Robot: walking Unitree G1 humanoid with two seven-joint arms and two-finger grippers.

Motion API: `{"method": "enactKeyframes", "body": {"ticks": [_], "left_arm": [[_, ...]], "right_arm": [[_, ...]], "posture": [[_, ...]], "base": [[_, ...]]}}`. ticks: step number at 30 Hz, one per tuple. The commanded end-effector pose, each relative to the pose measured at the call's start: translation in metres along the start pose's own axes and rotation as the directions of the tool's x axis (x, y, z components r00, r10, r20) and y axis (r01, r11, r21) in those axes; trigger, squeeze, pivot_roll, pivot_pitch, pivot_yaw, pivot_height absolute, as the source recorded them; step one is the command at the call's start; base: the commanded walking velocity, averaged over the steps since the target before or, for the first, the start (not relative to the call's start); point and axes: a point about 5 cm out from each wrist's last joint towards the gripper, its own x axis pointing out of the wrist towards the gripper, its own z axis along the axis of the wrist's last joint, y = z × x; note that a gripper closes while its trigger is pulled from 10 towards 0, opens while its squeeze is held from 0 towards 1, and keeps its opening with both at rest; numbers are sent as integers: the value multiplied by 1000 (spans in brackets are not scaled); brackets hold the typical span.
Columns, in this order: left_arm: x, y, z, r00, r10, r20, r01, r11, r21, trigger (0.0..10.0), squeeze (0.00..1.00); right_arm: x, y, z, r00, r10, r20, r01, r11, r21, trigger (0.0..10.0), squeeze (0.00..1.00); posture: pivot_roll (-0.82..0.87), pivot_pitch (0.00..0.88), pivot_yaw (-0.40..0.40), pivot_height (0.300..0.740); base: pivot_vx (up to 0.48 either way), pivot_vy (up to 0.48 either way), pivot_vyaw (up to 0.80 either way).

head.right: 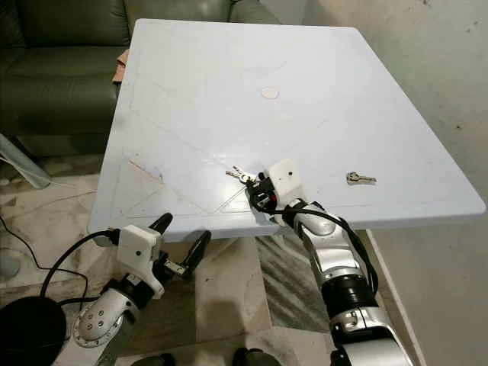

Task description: Hang keys on a hook

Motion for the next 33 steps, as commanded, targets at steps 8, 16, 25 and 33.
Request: {"method": "enactKeyframes", "body": {"ticks": [8, 16, 25, 33], "left_arm": [[-2, 0, 2, 1000, 8, 3, -8, 1000, -8, 10000, 0], [-3, 0, 1, 1000, 9, 2, -9, 1000, -8, 10000, 0], [-2, 0, 1, 1000, 10, 3, -10, 1000, -11, 10000, 0], [9, 10, 6, 997, 70, 25, -68, 995, -78, 10000, 0]], "right_arm": [[-1, 1, -4, 1000, 13, -20, -13, 1000, -3, 0, 0], [-1, -1, -5, 1000, 8, -22, -8, 1000, -4, 0, 0], [-3, -2, -7, 999, -34, -13, 34, 999, 19, 0, 0], [-13, -5, 21, 959, -151, 241, 121, 983, 135, 0, 0]], "posture": [[61, 203, -81, 740], [61, 200, -80, 740], [61, 194, -81, 740], [54, 165, -76, 740]], "base": [[0, 0, 0], [0, 0, 0], [0, 0, 0], [0, 0, 0]]}}
